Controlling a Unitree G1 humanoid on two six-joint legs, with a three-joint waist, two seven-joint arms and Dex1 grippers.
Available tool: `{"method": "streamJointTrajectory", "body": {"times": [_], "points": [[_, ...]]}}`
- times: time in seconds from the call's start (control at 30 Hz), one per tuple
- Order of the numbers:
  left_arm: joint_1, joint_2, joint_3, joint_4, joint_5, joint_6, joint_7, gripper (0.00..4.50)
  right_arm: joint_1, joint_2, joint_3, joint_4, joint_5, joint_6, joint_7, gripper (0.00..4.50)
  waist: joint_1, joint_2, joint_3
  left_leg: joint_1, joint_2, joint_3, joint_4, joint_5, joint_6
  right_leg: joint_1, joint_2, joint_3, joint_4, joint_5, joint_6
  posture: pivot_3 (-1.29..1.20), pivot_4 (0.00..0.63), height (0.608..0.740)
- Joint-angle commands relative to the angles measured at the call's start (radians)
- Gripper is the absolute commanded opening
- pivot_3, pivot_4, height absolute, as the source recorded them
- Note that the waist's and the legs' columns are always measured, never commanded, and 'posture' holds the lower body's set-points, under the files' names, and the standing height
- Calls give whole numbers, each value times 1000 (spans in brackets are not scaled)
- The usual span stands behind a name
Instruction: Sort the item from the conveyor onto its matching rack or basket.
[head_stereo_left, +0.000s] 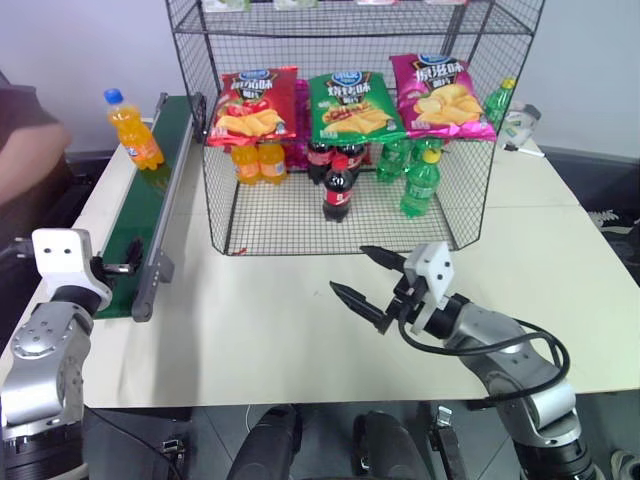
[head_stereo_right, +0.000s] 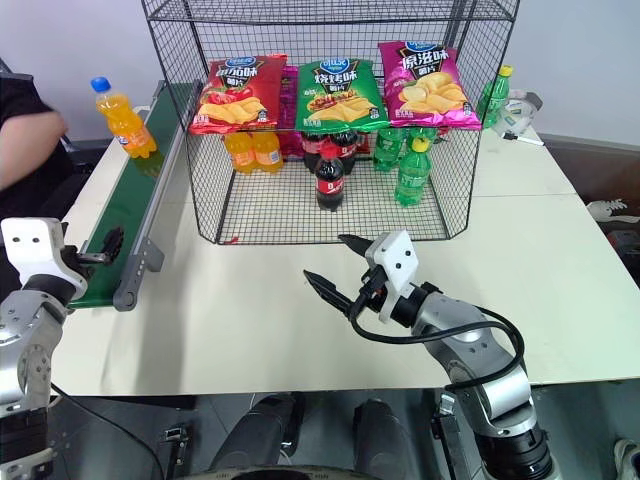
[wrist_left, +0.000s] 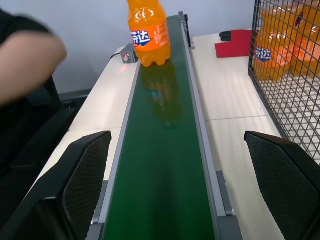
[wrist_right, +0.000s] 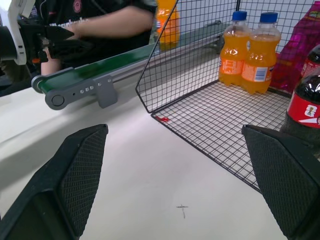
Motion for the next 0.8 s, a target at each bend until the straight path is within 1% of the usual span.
{"method": "streamJointTrajectory", "body": {"times": [0.03, 0.07, 0.13, 0.23, 0.37, 0.5, 0.8], "points": [[-16, 9, 40, 0, 17, -34, 15, 4469, -9, 5, 1, -51, 16, 2, -12, 4500, 0, 0, 0, 0, 0, 0, 0, 0, 0, 0, 0, 0, 0, 0, 0, 0, 150, 740], [-21, 0, 45, 8, 8, -67, 7, 4469, -9, 5, 1, -53, 17, 3, -13, 4500, 0, 0, 0, 0, 0, 0, 0, 0, 0, 0, 0, 0, 0, 0, 0, 0, 150, 740], [-23, -2, 58, 8, -56, -13, -23, 4469, -5, 3, -1, -56, 21, 4, -15, 4500, 0, 0, 0, 0, 0, 0, 0, 0, 0, 0, 0, 0, 0, 0, 0, 0, 150, 740], [-18, 4, 59, 7, -55, -13, -25, 4469, 2, 0, -8, -48, 24, -7, -10, 4500, 0, 0, 0, 0, 0, 0, 0, 0, 0, 0, 0, 0, 0, 0, 0, 0, 150, 740], [-8, 5, 63, 14, -38, -75, -40, 4469, 4, -4, -17, -28, 23, -23, 1, 4500, 0, 0, 0, 0, 0, 0, 0, 0, 0, 0, 0, 0, 0, 0, 0, 0, 150, 740], [-17, 18, 81, 56, -21, -79, -15, 4469, 5, -5, -20, -15, 18, -36, 10, 4500, 0, 0, 0, 0, 0, 0, 0, 0, 0, 0, 0, 0, 0, 0, 0, 0, 150, 740], [-22, 11, 87, 65, -20, -117, -22, 4469, 8, -5, -13, -24, 17, -38, 8, 4500, 0, 0, 0, 0, 0, 0, 0, 0, 0, 0, 0, 0, 0, 0, 0, 0, 150, 740]]}}
